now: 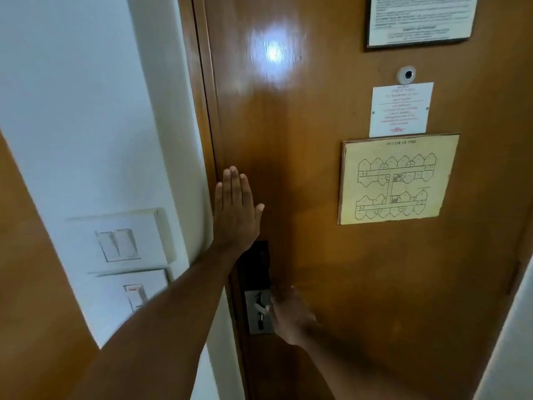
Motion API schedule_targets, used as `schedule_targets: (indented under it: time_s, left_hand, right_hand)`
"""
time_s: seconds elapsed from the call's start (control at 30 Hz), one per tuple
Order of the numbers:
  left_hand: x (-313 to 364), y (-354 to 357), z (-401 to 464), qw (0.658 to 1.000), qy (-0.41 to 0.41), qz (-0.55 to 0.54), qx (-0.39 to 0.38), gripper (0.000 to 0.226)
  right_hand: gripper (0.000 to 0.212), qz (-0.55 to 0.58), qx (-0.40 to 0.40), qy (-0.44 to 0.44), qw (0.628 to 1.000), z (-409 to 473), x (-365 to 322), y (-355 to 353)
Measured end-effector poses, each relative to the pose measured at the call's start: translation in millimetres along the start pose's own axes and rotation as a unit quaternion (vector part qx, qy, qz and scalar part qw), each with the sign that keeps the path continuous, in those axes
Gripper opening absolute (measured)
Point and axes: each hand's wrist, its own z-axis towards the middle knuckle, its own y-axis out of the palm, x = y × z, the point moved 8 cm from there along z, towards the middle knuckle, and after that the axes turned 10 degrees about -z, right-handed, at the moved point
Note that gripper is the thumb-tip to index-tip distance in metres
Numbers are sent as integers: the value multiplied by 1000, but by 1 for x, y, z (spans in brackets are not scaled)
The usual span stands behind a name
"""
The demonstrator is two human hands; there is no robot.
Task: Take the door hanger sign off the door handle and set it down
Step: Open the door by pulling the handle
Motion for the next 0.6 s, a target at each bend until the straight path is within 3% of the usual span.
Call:
schedule_targets:
  time_s: [0.07,0.23,0.4,0.6]
  left_hand:
    - [-4,6,9,1000,-16,-3,7,75]
    - [-16,29,24,999,-40,-3,32,73]
    - [-22,41,28,998,-42,-5,49,74]
    - [-22,39,27,997,-31,1,68,73]
  right_hand:
    - [39,6,-23,-19,1000,4,-2,13]
    - [38,19,-6,-41,999,11,-3,20]
    - [56,53,-64,-25,996,22,4,30]
    - [69,73,-24,41,996,25,9,43]
